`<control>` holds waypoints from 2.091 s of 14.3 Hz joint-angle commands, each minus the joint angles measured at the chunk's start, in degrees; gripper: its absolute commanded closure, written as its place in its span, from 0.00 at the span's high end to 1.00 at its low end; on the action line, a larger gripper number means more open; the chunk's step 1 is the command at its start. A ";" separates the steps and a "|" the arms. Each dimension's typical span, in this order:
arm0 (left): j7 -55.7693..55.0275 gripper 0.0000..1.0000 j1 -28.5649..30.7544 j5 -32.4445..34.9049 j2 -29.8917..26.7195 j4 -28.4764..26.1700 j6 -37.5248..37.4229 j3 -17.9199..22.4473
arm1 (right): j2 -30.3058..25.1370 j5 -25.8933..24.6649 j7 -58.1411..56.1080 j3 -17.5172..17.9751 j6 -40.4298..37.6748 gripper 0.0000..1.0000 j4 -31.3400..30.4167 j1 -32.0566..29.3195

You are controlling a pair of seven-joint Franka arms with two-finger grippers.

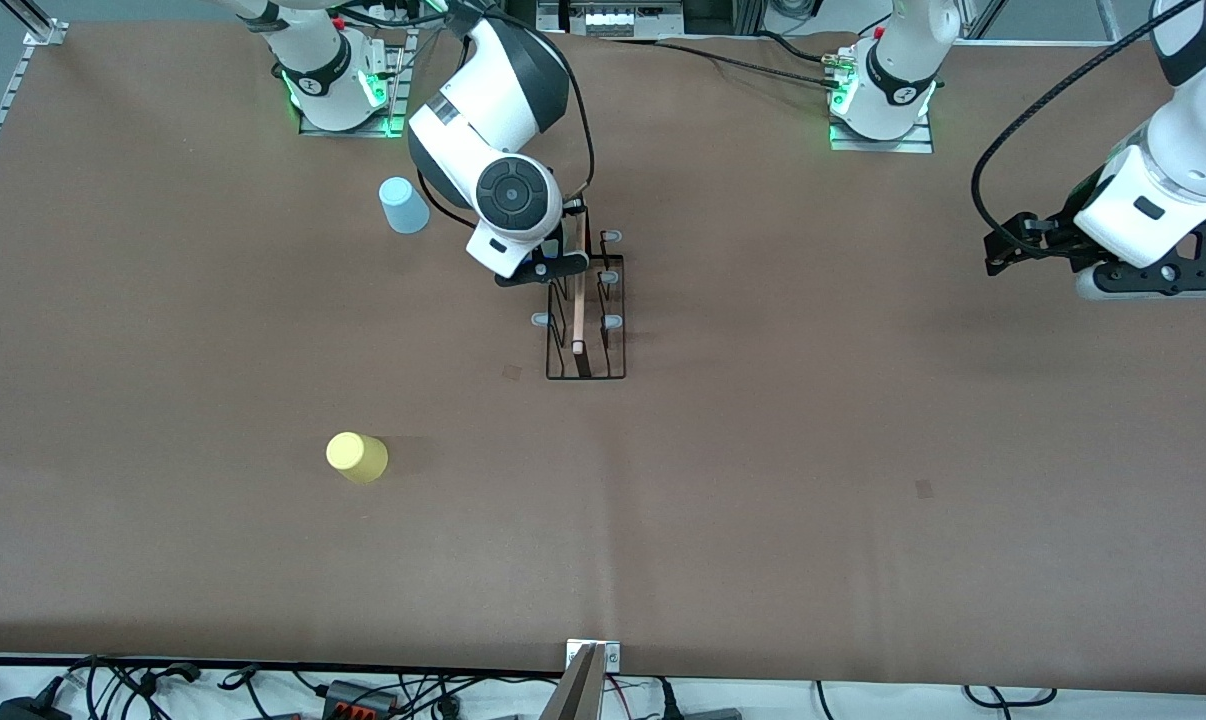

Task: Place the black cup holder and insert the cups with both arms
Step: 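Hang the blue cup on a rack peg with the right gripper, then move the right gripper to the yellow cup and grasp it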

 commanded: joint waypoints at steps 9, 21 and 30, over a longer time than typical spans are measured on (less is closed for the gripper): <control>-0.45 1.00 0.49 -1.18 -1.35 -0.46 -2.09 -0.63 | 2.88 -1.79 2.53 -0.19 2.37 1.00 0.16 0.35; -0.63 1.00 0.49 -1.27 -1.35 -0.55 -2.97 -0.71 | -0.20 -3.71 3.42 -3.96 1.93 1.00 5.42 -5.26; -0.45 1.00 0.58 -1.27 -1.09 -0.46 -2.97 -0.37 | 11.47 -16.00 0.44 -8.45 17.40 1.00 15.95 -19.24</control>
